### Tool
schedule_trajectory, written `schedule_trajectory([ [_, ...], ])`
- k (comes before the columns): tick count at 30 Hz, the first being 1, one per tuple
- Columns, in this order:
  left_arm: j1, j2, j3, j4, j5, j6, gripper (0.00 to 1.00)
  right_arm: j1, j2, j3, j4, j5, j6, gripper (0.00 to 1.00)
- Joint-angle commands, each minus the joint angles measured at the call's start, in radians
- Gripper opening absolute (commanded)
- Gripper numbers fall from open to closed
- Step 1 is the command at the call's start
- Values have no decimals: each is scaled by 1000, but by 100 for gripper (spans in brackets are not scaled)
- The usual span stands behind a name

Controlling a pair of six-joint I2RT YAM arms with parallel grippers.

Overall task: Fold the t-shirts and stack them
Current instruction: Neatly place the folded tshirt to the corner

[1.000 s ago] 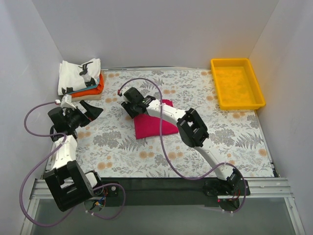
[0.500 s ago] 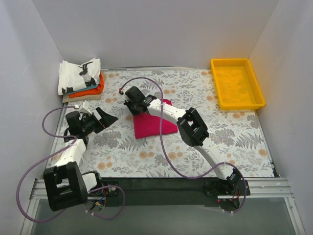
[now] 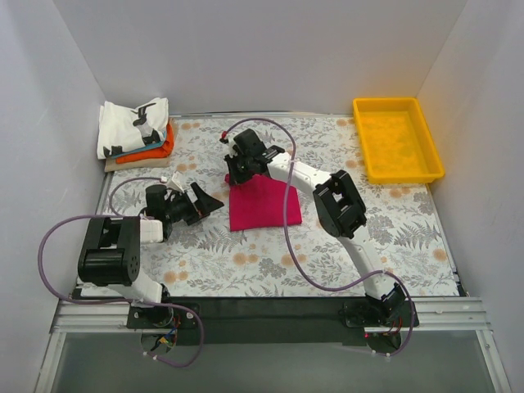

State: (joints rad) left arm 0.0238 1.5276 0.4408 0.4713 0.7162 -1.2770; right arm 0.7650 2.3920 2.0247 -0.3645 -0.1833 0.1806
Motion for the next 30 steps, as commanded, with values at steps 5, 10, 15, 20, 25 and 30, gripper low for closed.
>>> schedule_trajectory([
  [5,-139,178,53,259,-72,-117,95,-23,-80,-6,50,-102,74,1],
  [10,-220,273,97,356,-151,-160,96,-43,-80,-15,62,-142,112,1],
  [15,-246,416,162,331,-276,-281,84,-62,-77,-15,73,-140,137,1],
  [20,-274,485,173,394,-307,-375,78,-73,-73,-12,82,-127,167,1],
  [25,-298,537,214,386,-319,-416,66,-82,-64,-9,108,-116,218,1],
  [30,-305,597,277,333,-348,-435,59,-85,-66,-4,111,-94,232,1],
])
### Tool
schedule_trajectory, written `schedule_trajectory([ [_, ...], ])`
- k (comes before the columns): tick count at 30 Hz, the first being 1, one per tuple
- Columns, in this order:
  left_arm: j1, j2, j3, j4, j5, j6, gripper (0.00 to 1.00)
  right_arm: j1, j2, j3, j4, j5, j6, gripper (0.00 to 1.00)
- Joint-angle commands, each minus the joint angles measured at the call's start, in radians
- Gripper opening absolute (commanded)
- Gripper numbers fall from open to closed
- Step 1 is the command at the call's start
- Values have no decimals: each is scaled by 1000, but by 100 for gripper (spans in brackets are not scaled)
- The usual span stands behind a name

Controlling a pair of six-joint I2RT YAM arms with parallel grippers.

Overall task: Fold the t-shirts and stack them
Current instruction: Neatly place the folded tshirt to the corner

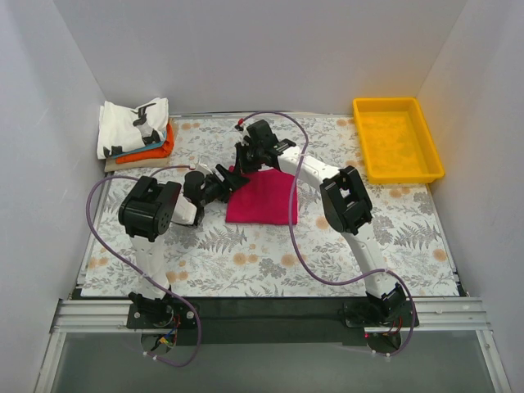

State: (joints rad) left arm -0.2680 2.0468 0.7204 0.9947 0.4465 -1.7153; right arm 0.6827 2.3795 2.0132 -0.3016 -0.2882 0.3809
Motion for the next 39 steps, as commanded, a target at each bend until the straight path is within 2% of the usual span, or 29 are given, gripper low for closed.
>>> schedule_trajectory([
  [1,-16,79,2,-224,-91,3,58,-5,-55,7,50,12,33,1],
  [5,-19,88,14,-268,-107,6,56,-14,-59,4,58,15,44,1],
  [8,-19,90,59,-367,-127,46,46,-17,-60,5,62,11,52,1],
  [9,-19,90,88,-420,-140,103,36,-18,-62,7,62,4,49,1],
  [10,-17,93,162,-503,-164,124,16,-18,-69,7,61,3,30,1],
  [11,-7,98,204,-662,-182,140,5,-21,-80,1,61,7,20,6],
  [12,6,102,226,-707,-171,187,0,-29,-94,-8,61,20,10,18],
  [14,35,92,290,-818,-175,258,0,-61,-144,-37,61,61,-14,30],
  [15,44,84,307,-855,-202,322,0,-75,-163,-50,61,82,-23,42],
  [17,75,69,365,-968,-222,390,0,-118,-224,-86,61,98,-48,46],
  [20,93,58,442,-1117,-296,508,0,-175,-310,-145,59,130,-92,61],
  [21,95,55,459,-1143,-330,540,0,-192,-331,-160,61,139,-102,71],
  [24,93,75,571,-1244,-469,678,0,-244,-422,-241,61,141,-141,81],
  [25,93,85,606,-1289,-550,710,0,-258,-466,-263,61,138,-152,82],
  [29,93,116,747,-1329,-742,871,0,-301,-569,-376,61,139,-215,86],
  [31,93,136,844,-1353,-816,905,0,-307,-620,-430,59,158,-249,87],
  [34,104,150,965,-1372,-854,992,0,-311,-663,-479,61,187,-281,93],
  [36,108,157,1019,-1371,-871,1026,0,-310,-675,-496,61,195,-289,94],
  [39,136,222,1186,-1421,-868,1051,0,-311,-684,-521,61,189,-292,96],
])
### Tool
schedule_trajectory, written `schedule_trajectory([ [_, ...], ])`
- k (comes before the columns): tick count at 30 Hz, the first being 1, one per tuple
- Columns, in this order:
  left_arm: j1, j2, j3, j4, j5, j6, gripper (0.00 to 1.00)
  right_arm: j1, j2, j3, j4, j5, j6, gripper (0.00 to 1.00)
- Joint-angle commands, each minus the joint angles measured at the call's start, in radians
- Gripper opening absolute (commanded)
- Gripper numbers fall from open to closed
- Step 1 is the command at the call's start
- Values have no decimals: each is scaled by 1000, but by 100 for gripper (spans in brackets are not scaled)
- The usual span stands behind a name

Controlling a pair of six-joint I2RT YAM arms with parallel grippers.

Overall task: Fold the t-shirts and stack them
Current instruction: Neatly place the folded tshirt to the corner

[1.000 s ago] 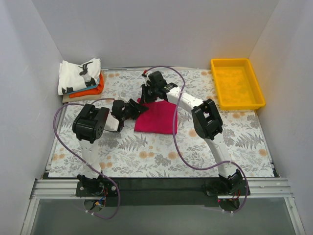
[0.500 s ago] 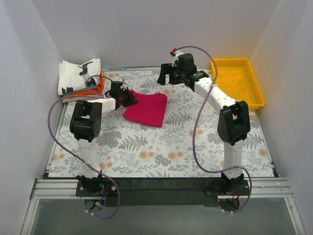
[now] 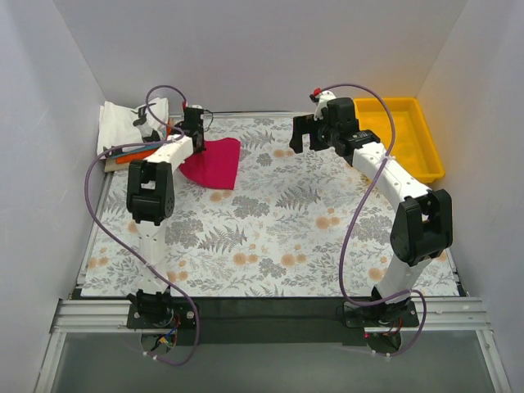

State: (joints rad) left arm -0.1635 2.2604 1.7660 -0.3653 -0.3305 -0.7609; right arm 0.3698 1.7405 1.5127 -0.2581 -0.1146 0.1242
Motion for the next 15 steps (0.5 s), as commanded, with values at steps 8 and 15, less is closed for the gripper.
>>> schedule_trajectory([
  [8,131,123,476,-159,-22,133,0,0,-53,-54,19,9,-35,98],
  [15,136,108,575,-113,2,187,0,0,-38,-58,19,4,-34,98],
])
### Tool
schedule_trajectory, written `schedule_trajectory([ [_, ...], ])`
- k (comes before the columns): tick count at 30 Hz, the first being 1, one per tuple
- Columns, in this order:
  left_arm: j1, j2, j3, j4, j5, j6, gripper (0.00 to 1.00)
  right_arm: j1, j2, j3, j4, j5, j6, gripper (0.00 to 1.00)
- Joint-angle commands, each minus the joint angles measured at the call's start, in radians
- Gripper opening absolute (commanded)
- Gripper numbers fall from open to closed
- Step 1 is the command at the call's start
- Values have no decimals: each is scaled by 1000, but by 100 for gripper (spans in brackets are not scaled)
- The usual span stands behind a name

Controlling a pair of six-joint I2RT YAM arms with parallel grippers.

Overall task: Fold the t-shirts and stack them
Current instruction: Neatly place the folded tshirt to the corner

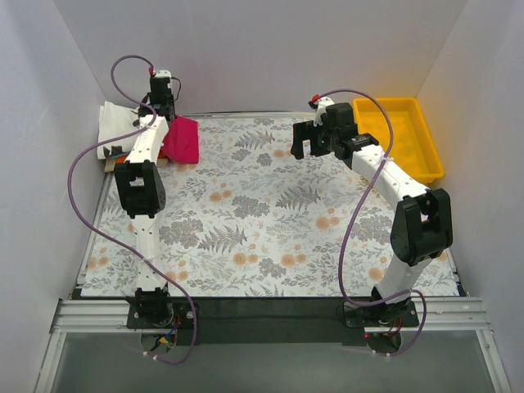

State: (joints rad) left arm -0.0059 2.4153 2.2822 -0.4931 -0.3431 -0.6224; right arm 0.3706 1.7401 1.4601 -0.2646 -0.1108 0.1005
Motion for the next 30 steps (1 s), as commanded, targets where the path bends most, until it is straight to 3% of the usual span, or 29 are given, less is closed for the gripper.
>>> schedule_trajectory([
  [1,-22,-50,68,22,16,52,0,1,-37,-6,25,2,-10,98],
  [30,-22,-199,168,153,76,188,0,-1,-47,-41,41,5,-2,98],
])
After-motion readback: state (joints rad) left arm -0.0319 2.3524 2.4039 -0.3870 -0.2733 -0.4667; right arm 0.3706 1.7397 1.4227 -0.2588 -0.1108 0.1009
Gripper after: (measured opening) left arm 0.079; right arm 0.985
